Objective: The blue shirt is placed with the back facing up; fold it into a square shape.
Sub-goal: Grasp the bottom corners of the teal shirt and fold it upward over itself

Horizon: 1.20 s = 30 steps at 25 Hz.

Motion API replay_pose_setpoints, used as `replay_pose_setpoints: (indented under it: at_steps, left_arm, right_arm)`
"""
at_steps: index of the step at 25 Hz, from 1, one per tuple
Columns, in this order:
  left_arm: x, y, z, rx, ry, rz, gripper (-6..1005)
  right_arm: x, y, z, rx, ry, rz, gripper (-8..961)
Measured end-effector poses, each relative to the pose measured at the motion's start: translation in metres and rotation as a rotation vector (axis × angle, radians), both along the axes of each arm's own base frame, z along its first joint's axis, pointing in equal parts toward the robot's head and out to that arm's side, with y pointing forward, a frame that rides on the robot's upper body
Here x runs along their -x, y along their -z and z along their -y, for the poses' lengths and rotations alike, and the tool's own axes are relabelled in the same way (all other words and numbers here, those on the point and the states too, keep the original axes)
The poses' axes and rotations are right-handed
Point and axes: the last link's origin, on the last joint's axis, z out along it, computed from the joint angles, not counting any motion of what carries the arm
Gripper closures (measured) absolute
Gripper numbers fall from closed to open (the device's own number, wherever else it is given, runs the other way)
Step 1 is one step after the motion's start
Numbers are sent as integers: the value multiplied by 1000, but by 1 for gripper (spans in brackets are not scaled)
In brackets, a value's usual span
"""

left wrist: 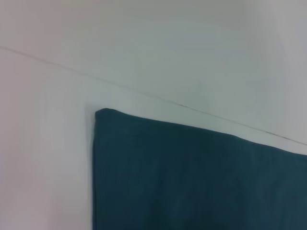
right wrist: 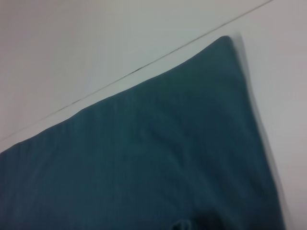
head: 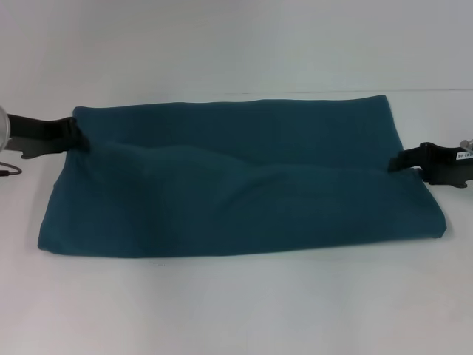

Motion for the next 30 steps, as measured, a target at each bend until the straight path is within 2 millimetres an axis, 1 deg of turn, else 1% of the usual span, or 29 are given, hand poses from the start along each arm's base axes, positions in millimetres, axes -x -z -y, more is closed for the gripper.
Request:
replay_pose_setpoints:
  at_steps: [3,9,14,17,20,25,27,30]
  left_arm:
    - [1,0,0,-2,-2,-1,970]
    - [2,0,1,-3,-4,-1,970]
    - [2,0,1,-3,-4,-2,970]
    - [2,-1,1,-3,-4,-2,970]
    - [3,-3,3,0,-6,-2,970]
    - [3,-10,5,4,-4,1,970]
    - [3,-12,5,0,-4,1,970]
    - [-1,-13,1,-4,5,-2,970]
  right_arm:
    - [0,0,0,1,2,-4,351]
    - [-1,-4,0,-1,7,-6,580]
    - [-1,-5,1,3,6,-5,818]
    - [-1,-7,1,3,5,-9,906]
    - [2,-16,2,-6,-9,-28,906]
    - [10,-43,1,-47,-49,-65,906]
    - [13,-51,-1,-69,-61,-73,906]
    - [20,-57,-7,-98,-80,-73,906]
